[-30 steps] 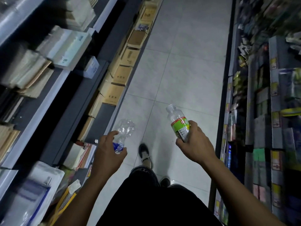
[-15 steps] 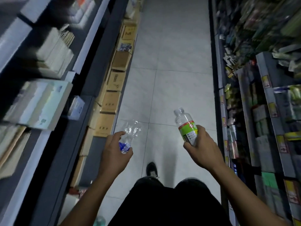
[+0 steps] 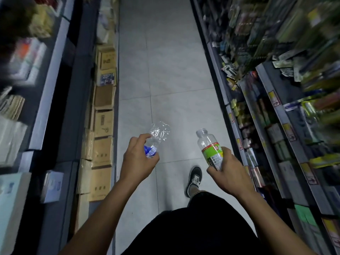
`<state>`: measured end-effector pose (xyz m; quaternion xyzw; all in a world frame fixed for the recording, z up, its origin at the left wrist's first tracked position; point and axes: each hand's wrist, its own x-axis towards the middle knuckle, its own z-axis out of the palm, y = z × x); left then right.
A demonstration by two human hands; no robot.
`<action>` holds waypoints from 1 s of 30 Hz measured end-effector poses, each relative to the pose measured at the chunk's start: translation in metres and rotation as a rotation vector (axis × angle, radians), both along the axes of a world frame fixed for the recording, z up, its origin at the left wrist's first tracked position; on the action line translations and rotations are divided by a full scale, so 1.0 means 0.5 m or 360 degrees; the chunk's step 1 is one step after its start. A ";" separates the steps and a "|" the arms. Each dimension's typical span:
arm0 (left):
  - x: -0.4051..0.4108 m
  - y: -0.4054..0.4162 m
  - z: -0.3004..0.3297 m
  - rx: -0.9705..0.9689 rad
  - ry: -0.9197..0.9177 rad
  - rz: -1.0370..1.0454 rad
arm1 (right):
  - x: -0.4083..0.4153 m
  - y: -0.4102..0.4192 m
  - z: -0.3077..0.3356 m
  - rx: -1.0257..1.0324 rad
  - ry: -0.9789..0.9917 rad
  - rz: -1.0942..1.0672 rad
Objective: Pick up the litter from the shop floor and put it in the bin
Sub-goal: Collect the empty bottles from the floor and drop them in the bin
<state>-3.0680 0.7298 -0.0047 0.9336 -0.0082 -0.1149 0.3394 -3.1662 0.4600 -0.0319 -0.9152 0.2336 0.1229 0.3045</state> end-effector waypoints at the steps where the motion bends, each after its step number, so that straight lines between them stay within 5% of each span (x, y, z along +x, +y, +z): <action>1: 0.027 -0.020 0.003 0.0011 0.0005 0.0000 | 0.030 -0.016 -0.002 0.0002 0.0008 0.0004; 21: 0.459 -0.085 -0.030 0.0078 0.0112 0.0568 | 0.694 -0.099 0.013 -0.0135 0.0084 0.0520; 30: 0.789 -0.025 -0.040 0.0016 0.0120 0.0463 | 1.001 -0.037 0.023 -0.0195 0.0098 0.0484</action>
